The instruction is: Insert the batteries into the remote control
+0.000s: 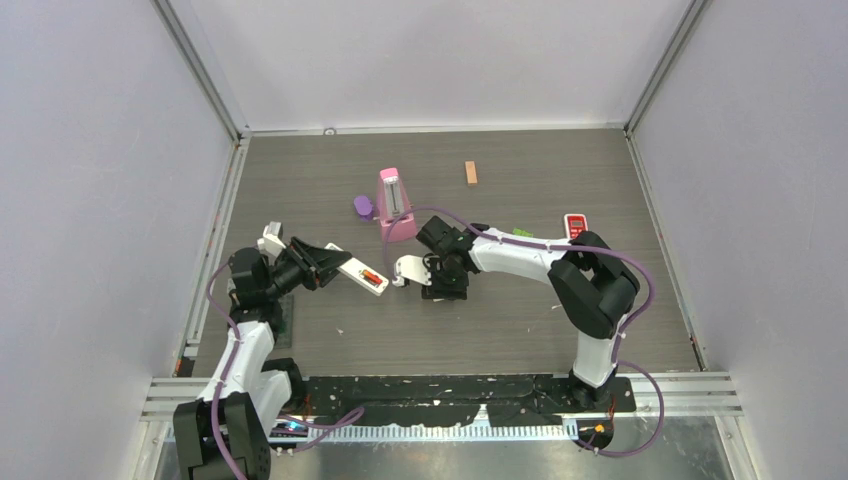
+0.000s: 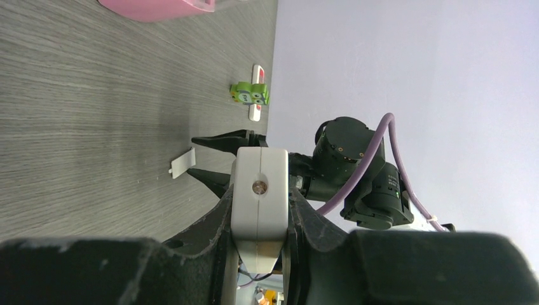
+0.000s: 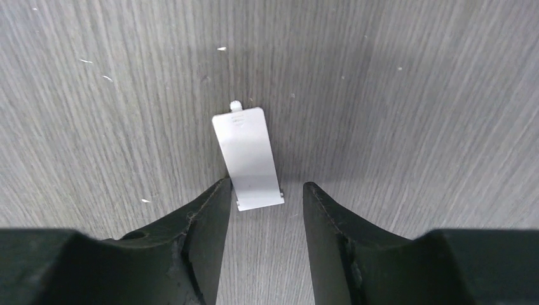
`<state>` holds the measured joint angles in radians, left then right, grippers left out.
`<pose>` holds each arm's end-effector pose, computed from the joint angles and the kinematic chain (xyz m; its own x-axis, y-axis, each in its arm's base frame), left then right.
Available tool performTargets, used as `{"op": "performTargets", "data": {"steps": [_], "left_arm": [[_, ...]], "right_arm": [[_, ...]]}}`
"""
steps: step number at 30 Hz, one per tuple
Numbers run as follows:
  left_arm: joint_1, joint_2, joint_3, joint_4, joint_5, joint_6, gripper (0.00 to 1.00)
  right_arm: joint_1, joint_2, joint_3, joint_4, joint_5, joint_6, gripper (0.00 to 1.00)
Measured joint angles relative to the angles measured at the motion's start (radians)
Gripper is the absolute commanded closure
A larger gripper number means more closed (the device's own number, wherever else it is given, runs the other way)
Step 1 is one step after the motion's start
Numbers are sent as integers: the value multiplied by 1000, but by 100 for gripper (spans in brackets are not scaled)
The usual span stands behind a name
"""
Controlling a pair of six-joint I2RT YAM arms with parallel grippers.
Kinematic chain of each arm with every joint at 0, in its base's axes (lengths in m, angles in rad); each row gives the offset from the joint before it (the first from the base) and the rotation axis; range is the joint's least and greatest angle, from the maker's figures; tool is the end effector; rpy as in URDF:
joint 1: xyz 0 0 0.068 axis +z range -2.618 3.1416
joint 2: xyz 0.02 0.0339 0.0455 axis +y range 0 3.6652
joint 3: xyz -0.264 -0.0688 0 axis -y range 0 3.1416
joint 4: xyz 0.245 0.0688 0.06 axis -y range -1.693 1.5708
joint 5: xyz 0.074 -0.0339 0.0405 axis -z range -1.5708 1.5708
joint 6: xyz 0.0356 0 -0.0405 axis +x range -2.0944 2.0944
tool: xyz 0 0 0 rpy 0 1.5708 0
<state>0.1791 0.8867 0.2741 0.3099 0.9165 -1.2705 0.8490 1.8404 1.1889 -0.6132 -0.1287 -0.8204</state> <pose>0.1816 0.0042 0.1978 -0.6951 -0.7167 -0.0564 -0.0918 0.1663 -0.9818 0.2308 0.2691 0.1629 0.1335 -0.9461 -0.2950 -0.9859 -0.0964 -0.1370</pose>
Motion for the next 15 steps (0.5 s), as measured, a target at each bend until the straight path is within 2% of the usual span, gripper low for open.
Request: {"op": "performTargets", "data": {"steps": [3,5,15], "left_arm": [[6,1,0,2,6,0,100],[8,1,0,4,10,0,100],[13,1,-6,8,19,11,100]], "right_arm": [[0,11,13,-27,-13,-6,67],[0,18,22,-46,-27,-8,70],[0,25,37,-66,-35,-8,73]]}}
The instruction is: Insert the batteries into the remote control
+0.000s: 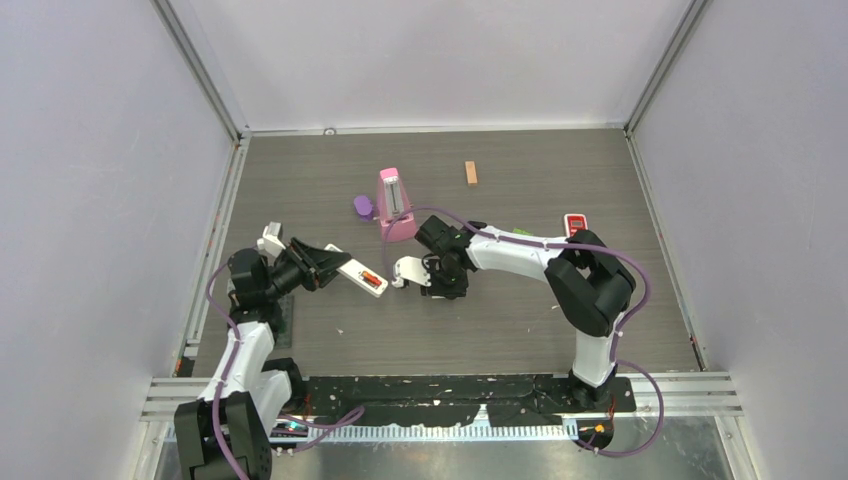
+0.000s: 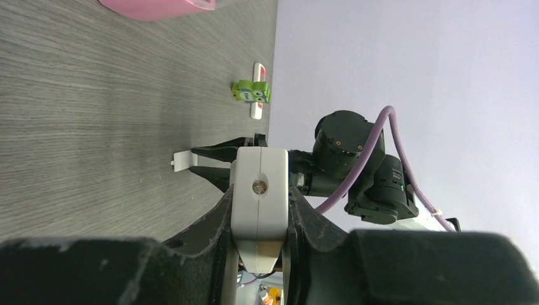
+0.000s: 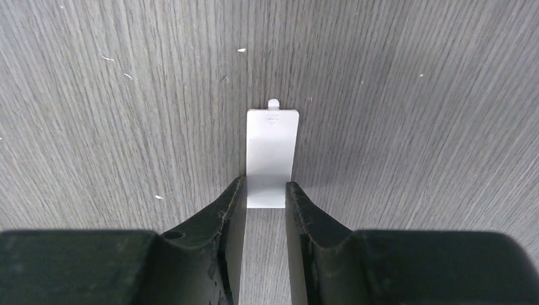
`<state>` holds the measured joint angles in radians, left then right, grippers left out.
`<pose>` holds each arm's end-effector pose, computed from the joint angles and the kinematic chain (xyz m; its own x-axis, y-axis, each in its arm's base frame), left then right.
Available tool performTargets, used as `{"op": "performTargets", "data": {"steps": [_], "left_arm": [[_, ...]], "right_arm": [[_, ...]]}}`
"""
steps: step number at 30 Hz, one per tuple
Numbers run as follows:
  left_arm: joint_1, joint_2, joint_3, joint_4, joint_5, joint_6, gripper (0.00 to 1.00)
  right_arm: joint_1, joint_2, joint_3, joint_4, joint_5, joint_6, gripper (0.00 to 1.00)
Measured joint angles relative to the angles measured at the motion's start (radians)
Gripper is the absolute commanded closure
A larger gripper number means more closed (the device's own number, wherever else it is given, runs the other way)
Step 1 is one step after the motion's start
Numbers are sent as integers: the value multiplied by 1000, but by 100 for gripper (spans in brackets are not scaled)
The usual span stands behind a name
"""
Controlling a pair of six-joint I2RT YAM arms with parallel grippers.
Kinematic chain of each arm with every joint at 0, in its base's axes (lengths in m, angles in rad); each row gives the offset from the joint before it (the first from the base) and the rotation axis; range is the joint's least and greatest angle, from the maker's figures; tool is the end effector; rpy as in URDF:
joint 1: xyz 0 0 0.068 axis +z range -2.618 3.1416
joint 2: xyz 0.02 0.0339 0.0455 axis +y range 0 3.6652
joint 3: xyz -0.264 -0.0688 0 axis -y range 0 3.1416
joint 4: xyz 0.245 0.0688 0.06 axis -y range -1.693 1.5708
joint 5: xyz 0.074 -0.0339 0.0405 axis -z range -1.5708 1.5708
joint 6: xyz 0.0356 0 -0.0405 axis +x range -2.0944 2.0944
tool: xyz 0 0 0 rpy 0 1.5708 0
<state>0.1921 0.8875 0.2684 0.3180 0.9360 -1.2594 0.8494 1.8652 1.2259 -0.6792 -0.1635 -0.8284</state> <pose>0.1807 0.0059 0.1967 -0.6999 -0.7112 -0.0653 -0.0805 0.1694 -0.9822 0.2309 0.2713 0.1624 0.1333 -0.9492 -0.2849 -0.9902 -0.1159 -0.0774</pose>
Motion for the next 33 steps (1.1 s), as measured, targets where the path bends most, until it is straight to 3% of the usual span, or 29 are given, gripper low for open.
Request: {"op": "performTargets", "data": {"steps": [10,16,20,27,33], "left_arm": [[0,-23,-13,-23,-6,53,100],[0,-52,-52,-23,-43,73,100],[-22,-103,-104,-20,-119,82,100],[-248,-195,-223,-23,-411,78,100],[-446,-145,-228,5,-650,83,95]], "right_arm": [[-13,-23,0,-29,-65,113,59],[-43,-51,5,-30,-97,283,50],[-58,-55,11,-9,-77,419,49],[-79,-55,16,49,-11,614,48],[-84,-67,-40,129,51,713,38]]}}
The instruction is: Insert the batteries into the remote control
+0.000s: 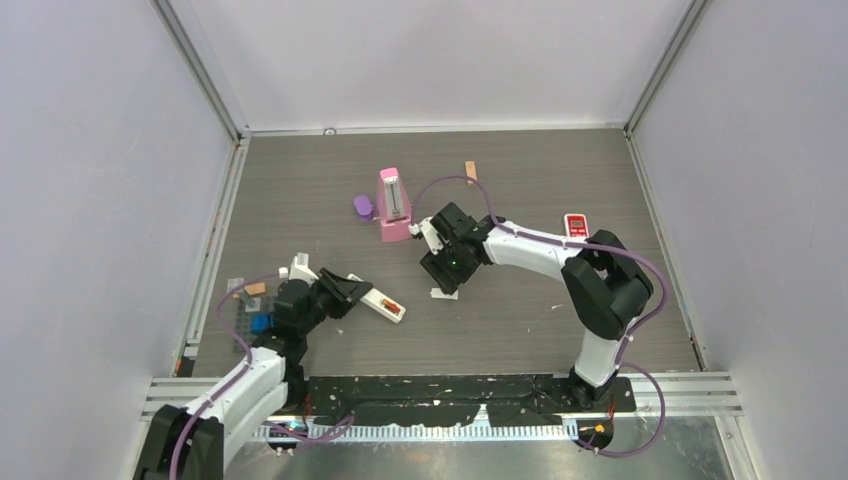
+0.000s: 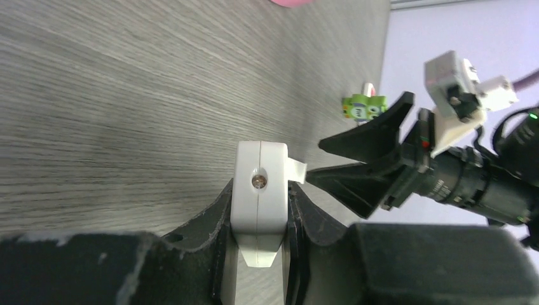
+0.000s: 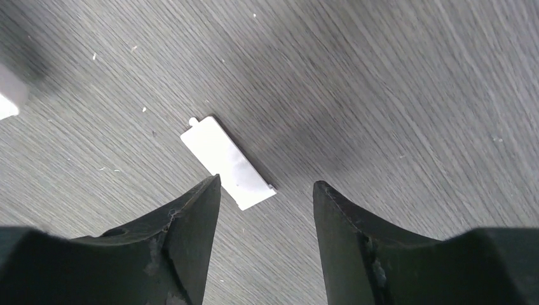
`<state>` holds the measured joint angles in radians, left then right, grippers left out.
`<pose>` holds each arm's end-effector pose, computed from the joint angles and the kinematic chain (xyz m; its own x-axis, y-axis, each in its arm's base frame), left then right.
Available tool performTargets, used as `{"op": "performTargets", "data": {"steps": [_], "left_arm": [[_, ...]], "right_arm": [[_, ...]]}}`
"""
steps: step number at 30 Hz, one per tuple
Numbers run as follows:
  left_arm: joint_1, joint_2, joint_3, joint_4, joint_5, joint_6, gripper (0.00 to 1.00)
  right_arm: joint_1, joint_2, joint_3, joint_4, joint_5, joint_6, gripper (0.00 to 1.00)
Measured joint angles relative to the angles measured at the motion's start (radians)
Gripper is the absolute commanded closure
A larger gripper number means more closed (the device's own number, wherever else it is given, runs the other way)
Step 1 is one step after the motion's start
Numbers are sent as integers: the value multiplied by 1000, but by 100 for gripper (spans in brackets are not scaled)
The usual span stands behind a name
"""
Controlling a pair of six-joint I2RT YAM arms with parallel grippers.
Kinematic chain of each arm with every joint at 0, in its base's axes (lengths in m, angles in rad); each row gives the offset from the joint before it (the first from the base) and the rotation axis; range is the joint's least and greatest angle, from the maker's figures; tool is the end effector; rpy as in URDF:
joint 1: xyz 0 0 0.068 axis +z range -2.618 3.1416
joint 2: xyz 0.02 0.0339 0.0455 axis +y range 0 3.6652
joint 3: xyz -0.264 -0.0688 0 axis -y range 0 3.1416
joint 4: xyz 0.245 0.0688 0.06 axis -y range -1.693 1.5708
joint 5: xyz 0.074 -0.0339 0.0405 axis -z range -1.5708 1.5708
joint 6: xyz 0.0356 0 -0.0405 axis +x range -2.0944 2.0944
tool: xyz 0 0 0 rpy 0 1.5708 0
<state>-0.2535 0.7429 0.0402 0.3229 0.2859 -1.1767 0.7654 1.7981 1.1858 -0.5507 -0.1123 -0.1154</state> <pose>0.1444 -0.0478 0.1394 -0.5941 -0.7612 -0.2601 -0.1416 0.4172 -0.8977 0.2553 0.2508 0.1786 -0.5746 -0.7107 -0.4058 -0.7919 0.6080 0.0565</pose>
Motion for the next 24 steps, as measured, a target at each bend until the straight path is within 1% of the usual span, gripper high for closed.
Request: {"op": "performTargets", "data": {"steps": [2,7,10,13,15,18,20,24], "left_arm": [[-43,40,0,20,-66,-1,91],[-117,149,-5,102,-181,-54,72],[-156,192,-10,150,-240,-83,50],[-174,195,-30,138,-288,-100,36],[-181,164,-30,112,-312,-112,29],[-186,74,-30,31,-345,-126,22],[-186,-10,-30,-52,-367,-136,20],[-187,-201,-30,-243,-398,-163,18]], "right_arm": [[0,-14,-24,15,7,10,35],[0,-29,-38,29,6,-9,35],[0,-29,-38,29,6,-19,35],[0,-29,-38,29,6,-23,33],[0,-29,-38,29,5,-26,33],[0,-29,-34,24,-6,-39,32],[0,-28,-24,11,-22,-55,32],[0,-18,11,-14,-54,-95,32]]}}
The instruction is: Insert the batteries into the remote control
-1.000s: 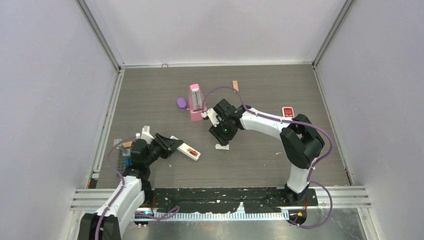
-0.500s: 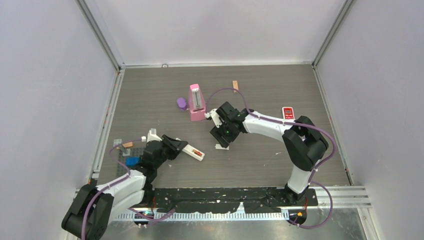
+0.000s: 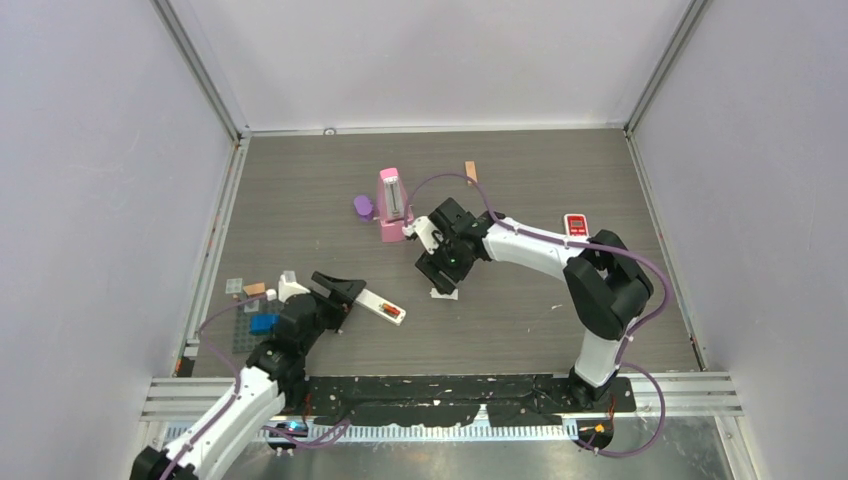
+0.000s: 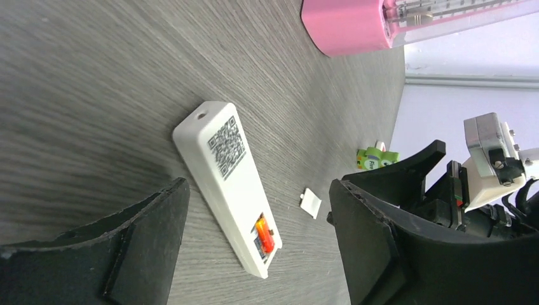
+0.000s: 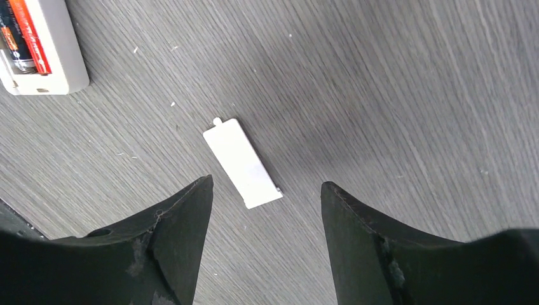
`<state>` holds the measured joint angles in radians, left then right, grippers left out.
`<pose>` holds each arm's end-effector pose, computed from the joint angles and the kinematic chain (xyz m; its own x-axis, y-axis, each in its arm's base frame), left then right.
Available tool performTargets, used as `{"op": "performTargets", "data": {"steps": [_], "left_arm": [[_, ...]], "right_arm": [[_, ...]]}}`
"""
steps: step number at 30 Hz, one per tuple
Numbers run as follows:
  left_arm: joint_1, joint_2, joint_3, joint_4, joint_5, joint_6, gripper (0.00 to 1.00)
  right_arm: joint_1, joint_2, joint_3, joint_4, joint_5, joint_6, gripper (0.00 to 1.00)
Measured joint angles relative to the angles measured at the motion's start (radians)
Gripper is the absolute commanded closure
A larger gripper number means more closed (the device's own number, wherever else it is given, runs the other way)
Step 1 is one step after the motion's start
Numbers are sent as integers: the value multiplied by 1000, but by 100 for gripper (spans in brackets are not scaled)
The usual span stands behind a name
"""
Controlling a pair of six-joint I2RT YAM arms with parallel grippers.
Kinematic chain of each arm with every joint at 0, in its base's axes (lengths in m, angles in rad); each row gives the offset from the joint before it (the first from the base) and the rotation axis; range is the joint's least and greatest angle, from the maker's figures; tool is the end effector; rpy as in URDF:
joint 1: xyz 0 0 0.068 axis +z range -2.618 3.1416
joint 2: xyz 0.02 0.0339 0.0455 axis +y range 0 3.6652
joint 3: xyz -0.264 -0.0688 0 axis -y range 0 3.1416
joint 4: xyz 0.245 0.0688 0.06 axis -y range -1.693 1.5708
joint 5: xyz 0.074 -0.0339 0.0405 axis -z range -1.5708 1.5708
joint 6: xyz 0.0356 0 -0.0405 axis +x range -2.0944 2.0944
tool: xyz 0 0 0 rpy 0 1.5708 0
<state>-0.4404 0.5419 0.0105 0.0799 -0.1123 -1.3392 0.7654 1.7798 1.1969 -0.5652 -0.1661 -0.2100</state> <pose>0.1228 -0.0535 0.1295 -0.4141 -0.8740 -0.2541 -0.3078 0.3972 -0.8645 0.2534 0.2517 0.1875 -0.4906 -0.7564 -0.4326 -0.8532 0.5179 0.0620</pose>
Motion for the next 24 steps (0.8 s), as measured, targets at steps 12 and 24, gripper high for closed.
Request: {"op": "performTargets", "data": {"steps": [12,24], "left_arm": [[-1,-382,19,-203,-22,-3,18],[-2,-354,115,-438,-31,150,18]], "right_arm": [[3,61,30,-61,-29,-143,33],[51,86,20,-44,42,-204,50]]}}
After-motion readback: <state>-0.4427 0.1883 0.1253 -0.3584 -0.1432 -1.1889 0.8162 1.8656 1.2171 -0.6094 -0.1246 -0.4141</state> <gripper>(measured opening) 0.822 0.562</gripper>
